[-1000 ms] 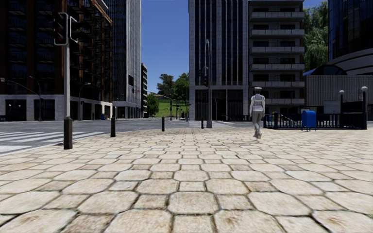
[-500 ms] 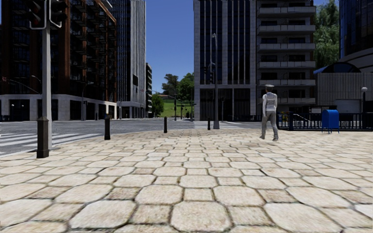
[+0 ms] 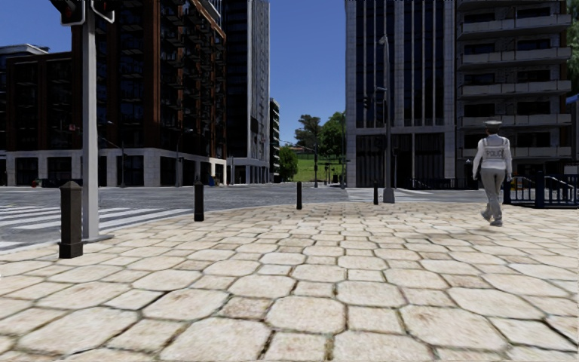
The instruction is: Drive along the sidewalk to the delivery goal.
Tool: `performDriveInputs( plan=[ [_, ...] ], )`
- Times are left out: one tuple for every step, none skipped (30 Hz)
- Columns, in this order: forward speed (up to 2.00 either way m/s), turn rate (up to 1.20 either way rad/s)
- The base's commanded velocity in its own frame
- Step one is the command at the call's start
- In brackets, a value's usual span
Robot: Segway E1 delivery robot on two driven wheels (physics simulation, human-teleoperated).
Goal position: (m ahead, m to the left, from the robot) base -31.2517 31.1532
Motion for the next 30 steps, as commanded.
performDriveInputs(
  plan=[
    [1.58,0.5],
    [1.58,0.5],
    [1.5,0.5],
    [1.48,0.5],
    [1.47,0.5],
    [1.47,0.5],
    [1.47,0.5],
    [1.47,0.47],
    [1.47,0.41],
    [1.47,0.41],
    [1.47,0.31],
    [1.47,0.22],
    [1.47,0.19],
    [1.47,0.19],
    [1.47,0.18],
    [1.47,0.18],
    [1.47,0.18],
    [1.47,0.18],
    [1.47,0.22],
    [1.47,0.26],
    [1.47,0.28],
    [1.47,0.28],
    [1.47,0.33],
    [1.47,0.37],
    [1.47,0.39],
    [1.47,0.39],
    [1.47,0.4],
    [1.47,0.4],
    [1.47,0.4],
    [1.47,0.4]
  ],
)
